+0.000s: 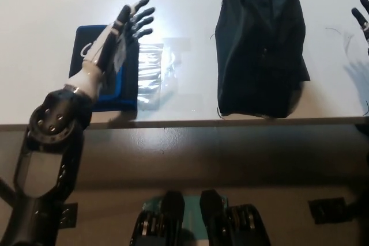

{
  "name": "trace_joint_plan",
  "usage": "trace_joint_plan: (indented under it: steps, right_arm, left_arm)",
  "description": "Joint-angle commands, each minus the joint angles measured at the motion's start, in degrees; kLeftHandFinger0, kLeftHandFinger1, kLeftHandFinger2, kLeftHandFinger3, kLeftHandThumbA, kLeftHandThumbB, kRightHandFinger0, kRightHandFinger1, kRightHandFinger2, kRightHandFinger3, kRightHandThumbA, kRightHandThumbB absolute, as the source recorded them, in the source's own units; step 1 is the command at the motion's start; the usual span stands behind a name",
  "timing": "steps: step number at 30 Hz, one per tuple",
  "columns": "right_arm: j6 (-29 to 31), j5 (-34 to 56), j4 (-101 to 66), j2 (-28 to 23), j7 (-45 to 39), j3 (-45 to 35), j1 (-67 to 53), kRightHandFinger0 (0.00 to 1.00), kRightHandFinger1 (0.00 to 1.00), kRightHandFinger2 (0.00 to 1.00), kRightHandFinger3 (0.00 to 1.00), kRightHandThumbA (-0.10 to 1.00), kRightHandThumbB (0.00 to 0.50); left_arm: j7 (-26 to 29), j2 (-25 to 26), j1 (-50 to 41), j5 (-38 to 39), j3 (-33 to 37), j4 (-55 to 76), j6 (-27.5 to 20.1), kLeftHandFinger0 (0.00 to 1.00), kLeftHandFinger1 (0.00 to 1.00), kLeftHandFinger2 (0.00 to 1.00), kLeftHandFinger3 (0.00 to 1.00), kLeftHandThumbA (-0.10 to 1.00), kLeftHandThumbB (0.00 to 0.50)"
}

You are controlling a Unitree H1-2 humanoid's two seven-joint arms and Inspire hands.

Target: Use both hands to pick up the lunch bag on the right hand side and smoothly move it near the note book on the left hand side

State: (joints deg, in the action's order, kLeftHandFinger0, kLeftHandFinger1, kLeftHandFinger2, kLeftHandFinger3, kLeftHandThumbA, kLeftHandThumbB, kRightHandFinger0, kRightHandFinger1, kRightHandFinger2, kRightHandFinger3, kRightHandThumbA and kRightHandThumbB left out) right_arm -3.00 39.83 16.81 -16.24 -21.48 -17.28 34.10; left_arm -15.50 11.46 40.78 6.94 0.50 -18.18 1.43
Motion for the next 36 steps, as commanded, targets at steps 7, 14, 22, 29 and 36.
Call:
trace_joint_plan:
  steps: [7,14,22,29,36]
  right_arm:
    - [1.7,-0.4,8.2,2.5,-2.0,0.6,9.8,1.00,1.00,1.00,1.00,1.00,0.432]
    - [3.3,-1.3,12.9,5.2,-2.7,1.2,13.4,1.00,1.00,1.00,1.00,1.00,0.414]
    - [5.8,-2.8,16.8,8.2,-1.6,1.4,16.1,1.00,1.00,1.00,1.00,1.00,0.411]
    - [7.6,-4.2,18.0,11.0,-0.6,1.5,17.5,1.00,1.00,1.00,1.00,1.00,0.392]
    - [9.1,-4.7,19.4,14.6,0.7,1.3,18.1,1.00,1.00,1.00,1.00,1.00,0.392]
  left_arm:
    - [0.8,-4.5,10.3,-0.9,1.6,-9.8,1.5,1.00,1.00,1.00,1.00,1.00,0.447]
    - [1.1,-6.0,15.5,-3.2,3.0,-19.3,-2.5,1.00,1.00,1.00,1.00,1.00,0.437]
    - [2.0,-7.7,16.2,-5.4,4.8,-20.9,-2.1,1.00,1.00,1.00,1.00,1.00,0.417]
    - [1.8,-8.7,16.7,-6.1,5.8,-21.2,-2.8,1.00,1.00,1.00,1.00,1.00,0.444]
    - [0.4,-10.2,16.4,-3.7,4.3,-20.6,-0.6,1.00,1.00,1.00,1.00,1.00,0.476]
